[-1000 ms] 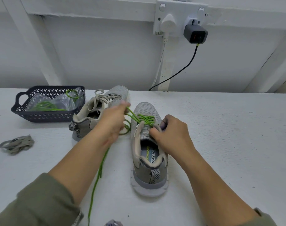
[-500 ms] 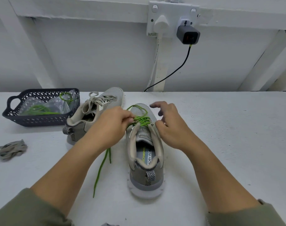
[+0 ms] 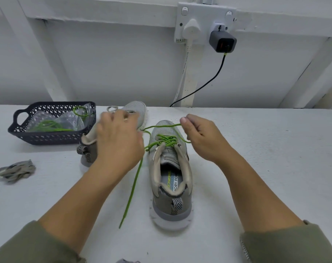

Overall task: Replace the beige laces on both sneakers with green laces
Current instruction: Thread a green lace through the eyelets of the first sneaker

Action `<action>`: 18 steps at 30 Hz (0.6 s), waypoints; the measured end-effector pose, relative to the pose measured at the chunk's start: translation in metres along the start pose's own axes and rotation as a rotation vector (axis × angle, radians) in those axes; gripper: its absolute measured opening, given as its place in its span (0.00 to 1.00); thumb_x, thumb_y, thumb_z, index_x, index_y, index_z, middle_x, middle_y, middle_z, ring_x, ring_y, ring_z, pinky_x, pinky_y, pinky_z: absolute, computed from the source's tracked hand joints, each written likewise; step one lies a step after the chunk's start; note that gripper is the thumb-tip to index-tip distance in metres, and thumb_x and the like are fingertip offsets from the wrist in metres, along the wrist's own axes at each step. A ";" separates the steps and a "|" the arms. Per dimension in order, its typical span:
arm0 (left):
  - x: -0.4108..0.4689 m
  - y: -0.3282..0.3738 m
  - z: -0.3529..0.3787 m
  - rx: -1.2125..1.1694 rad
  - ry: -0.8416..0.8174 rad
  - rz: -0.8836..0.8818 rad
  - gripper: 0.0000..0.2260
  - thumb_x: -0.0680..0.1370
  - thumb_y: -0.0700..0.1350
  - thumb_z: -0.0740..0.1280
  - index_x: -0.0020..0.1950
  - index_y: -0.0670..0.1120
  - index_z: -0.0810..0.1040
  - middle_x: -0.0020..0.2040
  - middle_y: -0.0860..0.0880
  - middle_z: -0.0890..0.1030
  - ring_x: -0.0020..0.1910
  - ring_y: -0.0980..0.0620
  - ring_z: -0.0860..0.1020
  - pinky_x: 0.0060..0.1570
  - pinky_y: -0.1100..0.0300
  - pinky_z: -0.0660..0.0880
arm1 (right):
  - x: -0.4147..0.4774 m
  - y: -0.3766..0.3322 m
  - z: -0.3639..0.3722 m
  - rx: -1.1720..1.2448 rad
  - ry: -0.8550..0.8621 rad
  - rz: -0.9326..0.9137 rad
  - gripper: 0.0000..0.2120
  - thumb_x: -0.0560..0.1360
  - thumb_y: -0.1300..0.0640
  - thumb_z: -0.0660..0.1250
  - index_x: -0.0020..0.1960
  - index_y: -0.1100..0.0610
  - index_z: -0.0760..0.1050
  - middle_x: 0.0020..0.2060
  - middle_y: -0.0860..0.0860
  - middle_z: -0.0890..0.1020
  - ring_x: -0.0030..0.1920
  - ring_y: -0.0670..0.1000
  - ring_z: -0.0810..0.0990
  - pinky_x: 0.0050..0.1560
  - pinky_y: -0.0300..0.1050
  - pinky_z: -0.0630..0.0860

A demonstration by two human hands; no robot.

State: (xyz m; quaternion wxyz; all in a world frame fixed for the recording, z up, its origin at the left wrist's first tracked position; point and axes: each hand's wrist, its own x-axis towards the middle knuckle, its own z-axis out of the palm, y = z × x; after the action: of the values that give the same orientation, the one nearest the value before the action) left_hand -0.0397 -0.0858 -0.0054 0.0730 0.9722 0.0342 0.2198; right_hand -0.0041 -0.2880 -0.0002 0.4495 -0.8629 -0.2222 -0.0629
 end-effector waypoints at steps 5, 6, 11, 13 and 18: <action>0.006 0.004 0.008 -0.298 0.050 0.243 0.08 0.77 0.57 0.64 0.46 0.59 0.82 0.53 0.60 0.77 0.57 0.49 0.63 0.49 0.55 0.52 | -0.003 -0.013 -0.003 -0.063 0.007 -0.053 0.22 0.80 0.43 0.56 0.39 0.60 0.69 0.33 0.57 0.77 0.37 0.55 0.75 0.36 0.51 0.71; 0.006 0.001 0.007 -0.301 0.067 0.228 0.08 0.76 0.57 0.64 0.47 0.59 0.82 0.55 0.60 0.77 0.57 0.51 0.62 0.50 0.53 0.54 | -0.004 -0.013 -0.006 -0.071 0.000 -0.047 0.23 0.80 0.42 0.56 0.40 0.61 0.70 0.35 0.58 0.78 0.39 0.56 0.77 0.38 0.52 0.73; 0.009 0.014 0.002 -0.372 -0.129 0.366 0.16 0.75 0.62 0.55 0.55 0.60 0.78 0.62 0.65 0.72 0.63 0.51 0.61 0.56 0.56 0.53 | -0.004 -0.022 -0.009 -0.062 -0.030 -0.058 0.19 0.80 0.45 0.59 0.40 0.59 0.75 0.28 0.49 0.74 0.29 0.43 0.68 0.31 0.40 0.64; 0.011 0.009 0.003 -0.332 -0.018 0.301 0.14 0.77 0.60 0.57 0.46 0.57 0.80 0.58 0.62 0.75 0.62 0.48 0.63 0.56 0.51 0.56 | -0.004 -0.022 -0.013 -0.051 -0.005 -0.046 0.19 0.80 0.47 0.60 0.40 0.61 0.75 0.24 0.41 0.73 0.27 0.41 0.68 0.29 0.33 0.62; 0.018 -0.021 -0.011 0.054 0.018 -0.208 0.12 0.79 0.48 0.62 0.58 0.47 0.81 0.65 0.47 0.72 0.63 0.41 0.61 0.58 0.46 0.58 | -0.008 -0.007 -0.019 -0.095 -0.066 0.067 0.16 0.81 0.47 0.58 0.43 0.55 0.77 0.24 0.34 0.73 0.26 0.41 0.67 0.28 0.32 0.63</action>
State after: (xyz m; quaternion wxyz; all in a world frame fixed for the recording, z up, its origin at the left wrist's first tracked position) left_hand -0.0291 -0.0620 0.0082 0.0687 0.9630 0.1415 0.2189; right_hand -0.0124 -0.3021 0.0135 0.4024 -0.8918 -0.2046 -0.0295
